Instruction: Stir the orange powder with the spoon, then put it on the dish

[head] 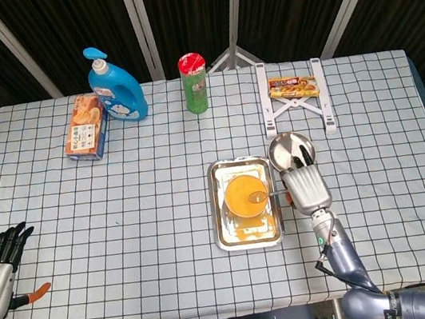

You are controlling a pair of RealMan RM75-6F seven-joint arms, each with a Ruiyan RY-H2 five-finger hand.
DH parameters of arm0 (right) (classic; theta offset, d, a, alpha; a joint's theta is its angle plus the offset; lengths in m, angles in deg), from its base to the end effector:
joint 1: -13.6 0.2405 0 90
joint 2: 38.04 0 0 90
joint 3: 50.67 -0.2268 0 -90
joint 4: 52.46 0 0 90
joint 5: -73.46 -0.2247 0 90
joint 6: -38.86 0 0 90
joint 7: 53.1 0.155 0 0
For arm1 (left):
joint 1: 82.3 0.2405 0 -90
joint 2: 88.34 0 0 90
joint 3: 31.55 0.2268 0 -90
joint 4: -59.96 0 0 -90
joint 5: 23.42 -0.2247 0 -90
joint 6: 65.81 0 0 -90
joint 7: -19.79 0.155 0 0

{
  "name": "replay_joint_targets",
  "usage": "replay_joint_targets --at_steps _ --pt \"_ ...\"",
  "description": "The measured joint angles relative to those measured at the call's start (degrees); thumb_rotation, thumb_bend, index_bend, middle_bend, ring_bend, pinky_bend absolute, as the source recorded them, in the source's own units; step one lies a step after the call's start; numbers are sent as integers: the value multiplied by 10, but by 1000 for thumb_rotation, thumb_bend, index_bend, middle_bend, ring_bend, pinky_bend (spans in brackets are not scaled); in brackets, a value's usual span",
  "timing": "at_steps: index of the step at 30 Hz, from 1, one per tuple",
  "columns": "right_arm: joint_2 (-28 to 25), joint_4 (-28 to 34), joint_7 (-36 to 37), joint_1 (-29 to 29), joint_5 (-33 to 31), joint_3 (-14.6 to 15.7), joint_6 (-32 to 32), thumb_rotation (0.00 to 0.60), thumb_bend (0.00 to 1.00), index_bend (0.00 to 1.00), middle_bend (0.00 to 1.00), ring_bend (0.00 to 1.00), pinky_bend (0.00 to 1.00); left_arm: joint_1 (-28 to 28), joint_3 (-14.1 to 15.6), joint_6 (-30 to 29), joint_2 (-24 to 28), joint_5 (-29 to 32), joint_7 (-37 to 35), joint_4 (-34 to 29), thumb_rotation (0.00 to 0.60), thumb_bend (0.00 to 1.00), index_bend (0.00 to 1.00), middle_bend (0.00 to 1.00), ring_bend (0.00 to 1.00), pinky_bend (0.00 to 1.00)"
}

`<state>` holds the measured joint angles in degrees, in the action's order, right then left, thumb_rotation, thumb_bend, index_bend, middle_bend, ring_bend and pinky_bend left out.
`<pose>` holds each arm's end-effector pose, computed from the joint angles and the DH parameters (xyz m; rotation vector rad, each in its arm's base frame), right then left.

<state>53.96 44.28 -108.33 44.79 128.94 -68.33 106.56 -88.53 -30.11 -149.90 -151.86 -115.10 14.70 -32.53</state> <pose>-0.1232 -0.3094 -0.0105 1.6589 -0.7665 0.6834 -0.2806 0.1795 0.1165 -1.5073 -0.9832 -0.9700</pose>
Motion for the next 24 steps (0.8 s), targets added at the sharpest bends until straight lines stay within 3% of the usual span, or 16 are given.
replay_joint_targets --at_steps 11,24 --pt "55 -34 -56 48 -48 10 21 600 426 609 555 237 0 -2 2 3 6 -3 -22 -1 600 0 0 0 0 0" --pt "67 -49 -71 71 -59 23 45 600 426 605 555 237 0 -6 6 5 8 -12 -31 1 600 0 0 0 0 0"
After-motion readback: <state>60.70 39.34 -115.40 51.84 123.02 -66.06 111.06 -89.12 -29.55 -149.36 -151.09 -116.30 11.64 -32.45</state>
